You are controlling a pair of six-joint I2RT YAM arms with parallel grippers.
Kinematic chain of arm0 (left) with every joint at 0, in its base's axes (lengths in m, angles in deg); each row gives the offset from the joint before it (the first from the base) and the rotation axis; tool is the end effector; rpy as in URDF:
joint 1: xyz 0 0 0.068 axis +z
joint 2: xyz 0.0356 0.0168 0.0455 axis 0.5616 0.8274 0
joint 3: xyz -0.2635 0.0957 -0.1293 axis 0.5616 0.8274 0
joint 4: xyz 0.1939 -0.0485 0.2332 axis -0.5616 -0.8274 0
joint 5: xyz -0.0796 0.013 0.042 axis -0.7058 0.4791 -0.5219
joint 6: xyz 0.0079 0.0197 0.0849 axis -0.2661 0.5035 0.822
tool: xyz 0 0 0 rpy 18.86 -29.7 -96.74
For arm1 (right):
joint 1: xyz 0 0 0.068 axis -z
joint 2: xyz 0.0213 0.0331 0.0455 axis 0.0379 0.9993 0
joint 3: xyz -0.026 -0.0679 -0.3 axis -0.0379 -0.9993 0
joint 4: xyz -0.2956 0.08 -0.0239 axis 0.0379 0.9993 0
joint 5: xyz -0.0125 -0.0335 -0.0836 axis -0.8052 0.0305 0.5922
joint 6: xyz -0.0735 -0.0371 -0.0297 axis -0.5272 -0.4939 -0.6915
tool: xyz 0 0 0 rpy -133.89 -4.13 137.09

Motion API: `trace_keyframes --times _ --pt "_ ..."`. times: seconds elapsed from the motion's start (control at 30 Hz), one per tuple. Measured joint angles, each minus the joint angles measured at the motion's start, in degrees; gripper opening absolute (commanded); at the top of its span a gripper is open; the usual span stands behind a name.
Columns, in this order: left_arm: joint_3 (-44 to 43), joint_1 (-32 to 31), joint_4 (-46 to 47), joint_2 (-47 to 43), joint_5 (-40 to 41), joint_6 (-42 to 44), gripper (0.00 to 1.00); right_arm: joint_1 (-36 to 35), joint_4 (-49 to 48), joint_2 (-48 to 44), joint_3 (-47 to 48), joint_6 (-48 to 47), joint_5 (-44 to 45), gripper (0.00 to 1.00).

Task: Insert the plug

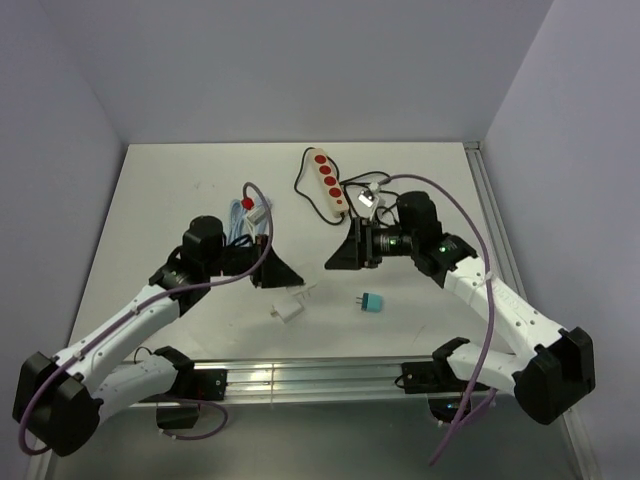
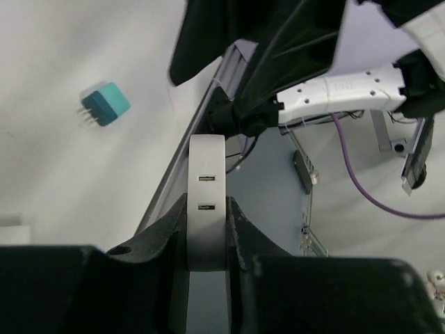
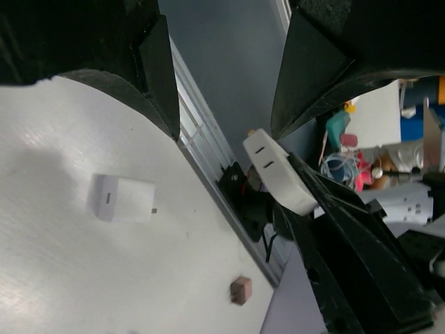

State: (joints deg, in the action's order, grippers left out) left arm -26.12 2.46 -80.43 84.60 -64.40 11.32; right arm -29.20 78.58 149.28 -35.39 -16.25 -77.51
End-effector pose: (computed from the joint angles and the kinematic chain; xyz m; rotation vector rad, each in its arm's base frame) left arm 0.2091 -0.1980 0.2964 0.4927 2.0687 -1.6208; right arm 0.2390 0.1851 0.3201 -0.4320 2.2106 1.4520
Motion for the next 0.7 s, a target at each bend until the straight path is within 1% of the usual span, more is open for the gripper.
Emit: trace_keyframes --times 0.1,0.2,0.3,0.4,0.5,0.57,0.7 --pt "3.9 -1.2 2.9 -4.6 -1.2 -0.9 0.0 -2.4 -6.5 -3.8 -6.6 1.1 -2.0 0.59" --pt "7.2 -2.4 4.6 -9.1 -0.8 -1.4 0.0 -4.6 -12.1 -7.2 -10.6 3.3 -2.9 0.58" --pt "8.0 -3.0 2.6 -12.9 2.2 -1.2 0.0 -7.1 -13.7 -8.8 -11.4 4.4 0.6 0.57" --pt "7.6 -3.0 -1.7 -17.6 9.9 0.4 0.0 -9.1 -13.2 -8.7 -11.3 5.8 6.6 0.55" --pt "6.0 -3.0 -5.9 -20.6 19.5 2.1 0.0 -10.1 -11.9 -7.1 -11.3 7.3 11.7 0.55" --pt "4.1 -3.0 -8.5 -20.9 27.3 2.8 0.0 -10.3 -10.2 -6.1 -11.1 7.5 15.0 0.56" --pt "0.0 -3.0 -12.9 -18.5 39.2 4.5 0.0 -10.4 -5.8 -5.4 -10.7 7.0 21.9 0.58"
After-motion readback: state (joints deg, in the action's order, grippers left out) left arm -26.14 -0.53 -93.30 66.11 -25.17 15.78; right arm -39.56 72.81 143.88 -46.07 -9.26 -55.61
